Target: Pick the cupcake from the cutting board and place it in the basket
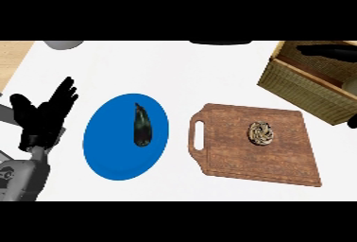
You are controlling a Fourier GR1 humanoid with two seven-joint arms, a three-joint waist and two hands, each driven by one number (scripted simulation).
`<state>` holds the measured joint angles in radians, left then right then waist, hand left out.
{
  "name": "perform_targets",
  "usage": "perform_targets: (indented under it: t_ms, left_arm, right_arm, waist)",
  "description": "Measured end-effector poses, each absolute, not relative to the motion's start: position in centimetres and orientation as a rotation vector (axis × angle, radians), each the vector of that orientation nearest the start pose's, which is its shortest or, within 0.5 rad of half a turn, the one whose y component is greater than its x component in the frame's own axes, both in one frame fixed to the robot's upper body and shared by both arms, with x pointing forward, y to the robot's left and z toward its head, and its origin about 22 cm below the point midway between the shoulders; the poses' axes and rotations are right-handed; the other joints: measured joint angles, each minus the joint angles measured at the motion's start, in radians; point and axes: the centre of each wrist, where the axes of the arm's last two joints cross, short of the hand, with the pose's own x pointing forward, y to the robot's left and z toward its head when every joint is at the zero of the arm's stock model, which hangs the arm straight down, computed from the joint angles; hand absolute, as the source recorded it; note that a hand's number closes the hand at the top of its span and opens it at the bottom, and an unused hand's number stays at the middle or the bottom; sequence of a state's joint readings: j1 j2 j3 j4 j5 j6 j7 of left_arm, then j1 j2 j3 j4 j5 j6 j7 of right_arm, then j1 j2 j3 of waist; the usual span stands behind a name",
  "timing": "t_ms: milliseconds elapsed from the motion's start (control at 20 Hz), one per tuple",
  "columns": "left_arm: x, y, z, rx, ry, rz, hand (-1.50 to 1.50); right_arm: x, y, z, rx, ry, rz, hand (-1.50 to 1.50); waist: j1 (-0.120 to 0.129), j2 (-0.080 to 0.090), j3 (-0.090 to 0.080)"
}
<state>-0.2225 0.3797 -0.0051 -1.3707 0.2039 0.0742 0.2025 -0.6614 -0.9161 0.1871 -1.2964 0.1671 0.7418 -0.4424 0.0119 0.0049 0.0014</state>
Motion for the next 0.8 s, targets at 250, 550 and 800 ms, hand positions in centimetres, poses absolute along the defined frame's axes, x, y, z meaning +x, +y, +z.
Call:
perform_targets:
  t_ms: [250,550,800]
  left_arm:
    - [30.1,30.6,3.9,0.179,-1.391,-0.082,0.00]
    - [29.6,31.8,3.9,0.181,-1.388,-0.085,0.00]
    - [29.5,31.0,4.5,0.182,-1.385,-0.079,0.00]
  right_arm:
    - [35.7,-34.3,17.9,-0.063,-1.626,1.518,-1.50]
    - [35.9,-32.8,11.8,0.013,-1.672,1.472,-1.50]
    - [36.3,-31.0,8.7,0.066,-1.664,1.444,-1.50]
  waist:
    - [0.004,0.002,0.000]
    - [0.002,-0.001,-0.001]
    - [0.001,-0.002,-0.001]
